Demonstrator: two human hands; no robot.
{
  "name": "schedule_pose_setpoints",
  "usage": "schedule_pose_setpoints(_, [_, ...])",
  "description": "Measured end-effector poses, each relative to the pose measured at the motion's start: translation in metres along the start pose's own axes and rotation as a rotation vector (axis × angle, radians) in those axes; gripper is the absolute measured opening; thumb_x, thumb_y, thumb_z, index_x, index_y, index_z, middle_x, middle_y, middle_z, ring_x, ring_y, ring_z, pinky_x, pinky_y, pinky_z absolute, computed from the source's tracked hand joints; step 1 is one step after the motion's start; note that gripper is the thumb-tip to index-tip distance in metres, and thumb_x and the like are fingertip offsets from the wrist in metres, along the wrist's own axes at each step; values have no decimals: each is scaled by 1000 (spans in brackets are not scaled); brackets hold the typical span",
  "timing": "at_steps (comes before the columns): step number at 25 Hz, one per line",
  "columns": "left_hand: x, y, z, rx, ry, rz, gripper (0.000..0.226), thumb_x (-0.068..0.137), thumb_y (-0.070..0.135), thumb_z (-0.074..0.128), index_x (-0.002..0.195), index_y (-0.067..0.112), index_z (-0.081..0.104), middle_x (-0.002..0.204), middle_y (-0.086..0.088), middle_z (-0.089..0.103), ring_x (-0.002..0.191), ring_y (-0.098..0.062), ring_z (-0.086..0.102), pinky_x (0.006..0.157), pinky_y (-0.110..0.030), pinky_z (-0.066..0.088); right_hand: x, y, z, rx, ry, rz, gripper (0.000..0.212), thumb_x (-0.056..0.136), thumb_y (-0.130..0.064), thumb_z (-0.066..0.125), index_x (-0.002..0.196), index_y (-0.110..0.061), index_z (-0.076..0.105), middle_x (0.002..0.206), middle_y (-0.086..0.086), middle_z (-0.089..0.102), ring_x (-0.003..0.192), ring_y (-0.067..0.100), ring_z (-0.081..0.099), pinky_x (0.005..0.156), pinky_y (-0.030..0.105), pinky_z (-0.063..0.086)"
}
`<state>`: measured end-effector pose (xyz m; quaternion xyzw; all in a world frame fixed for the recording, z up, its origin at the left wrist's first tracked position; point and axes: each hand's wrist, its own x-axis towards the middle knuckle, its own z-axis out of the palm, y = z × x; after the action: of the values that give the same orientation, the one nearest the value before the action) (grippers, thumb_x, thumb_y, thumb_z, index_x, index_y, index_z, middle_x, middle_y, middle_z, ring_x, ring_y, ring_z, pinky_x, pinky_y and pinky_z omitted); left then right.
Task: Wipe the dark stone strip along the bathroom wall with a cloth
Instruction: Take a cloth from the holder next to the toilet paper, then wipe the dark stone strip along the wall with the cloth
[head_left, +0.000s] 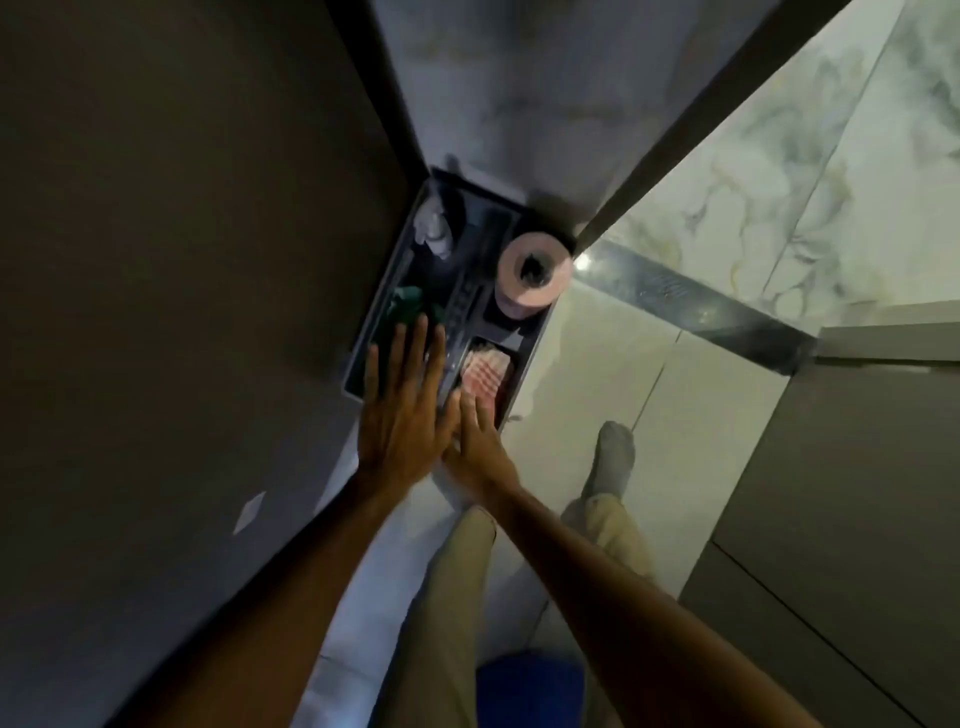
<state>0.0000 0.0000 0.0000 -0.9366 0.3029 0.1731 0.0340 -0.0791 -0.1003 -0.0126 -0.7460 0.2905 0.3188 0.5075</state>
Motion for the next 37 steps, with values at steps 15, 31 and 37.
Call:
schedule_pose_setpoints(15, [137,1,134,-69,192,193,94,108,76,12,176,12,0,184,-23,6,171,-42,6,137,-62,0,143,70,52,-92,131,146,104,112,-17,63,173,-14,-22,183,13,-29,171,38,-23,140,57,28])
schedule_pose_setpoints(31, [16,181,13,-155,37,332,65,114,37,37,166,-2,39,175,-25,36,163,-43,35,125,-73,39,-40,172,-185,225,-100,285,40,114,-25,58,152,-13,61,152,17,67,142,36,64,121,43,49])
schedule_pose_setpoints(37, [91,293,83,-251,-116,295,68,114,47,32,167,5,38,174,-23,40,161,-42,39,126,-70,41,39,274,-276,263,198,328,79,108,3,61,174,-3,19,184,15,21,172,31,22,142,36,21])
